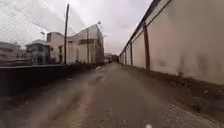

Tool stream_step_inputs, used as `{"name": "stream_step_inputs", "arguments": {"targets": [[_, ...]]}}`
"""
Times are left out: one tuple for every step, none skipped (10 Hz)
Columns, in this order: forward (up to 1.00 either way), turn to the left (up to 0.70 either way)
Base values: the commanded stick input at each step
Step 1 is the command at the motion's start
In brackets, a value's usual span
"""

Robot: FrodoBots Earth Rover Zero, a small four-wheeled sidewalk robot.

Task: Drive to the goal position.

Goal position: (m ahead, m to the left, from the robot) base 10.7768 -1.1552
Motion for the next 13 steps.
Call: {"name": "stream_step_inputs", "arguments": {"targets": [[0.85, 0.00], [0.85, 0.00], [0.85, 0.00], [0.85, 0.00], [0.85, 0.00], [0.85, 0.00], [0.85, 0.00], [0.85, 0.00], [0.85, 0.00], [0.85, 0.00], [0.85, 0.00], [0.85, 0.00], [0.85, 0.00]]}}
